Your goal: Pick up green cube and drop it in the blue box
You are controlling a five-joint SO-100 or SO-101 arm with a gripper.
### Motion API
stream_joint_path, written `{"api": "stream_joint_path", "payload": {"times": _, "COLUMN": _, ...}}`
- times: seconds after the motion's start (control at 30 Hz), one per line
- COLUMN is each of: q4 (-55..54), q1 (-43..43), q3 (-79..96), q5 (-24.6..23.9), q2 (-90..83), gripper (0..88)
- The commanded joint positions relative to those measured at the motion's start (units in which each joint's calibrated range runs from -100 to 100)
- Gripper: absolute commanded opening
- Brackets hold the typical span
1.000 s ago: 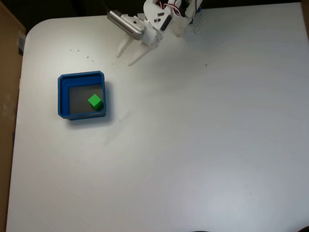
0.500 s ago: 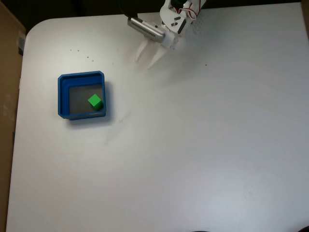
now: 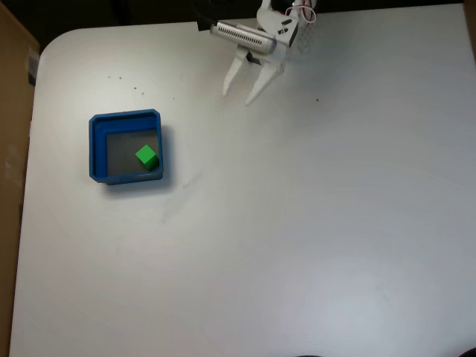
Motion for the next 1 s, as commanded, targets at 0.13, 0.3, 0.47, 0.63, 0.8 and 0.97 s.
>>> {"api": "stream_joint_path", "payload": {"times": 0.13, "q4": -0.6, "q1": -9.6, "q3": 0.3, "q5": -0.2, "q2": -1.2, "gripper": 21.1}}
{"api": "stream_joint_path", "payload": {"times": 0.3, "q4": -0.6, "q1": -15.5, "q3": 0.3, "q5": -0.1, "q2": -1.1, "gripper": 21.1}}
{"api": "stream_joint_path", "payload": {"times": 0.47, "q4": -0.6, "q1": -20.7, "q3": 0.2, "q5": -0.1, "q2": -1.1, "gripper": 21.1}}
{"api": "stream_joint_path", "payload": {"times": 0.63, "q4": -0.6, "q1": -24.3, "q3": 0.2, "q5": -0.1, "q2": -1.1, "gripper": 21.1}}
{"api": "stream_joint_path", "payload": {"times": 0.8, "q4": -0.6, "q1": -26.2, "q3": 0.2, "q5": 0.1, "q2": -1.0, "gripper": 21.1}}
{"api": "stream_joint_path", "payload": {"times": 0.97, "q4": -0.5, "q1": -27.1, "q3": 0.2, "q5": 0.2, "q2": -1.0, "gripper": 20.5}}
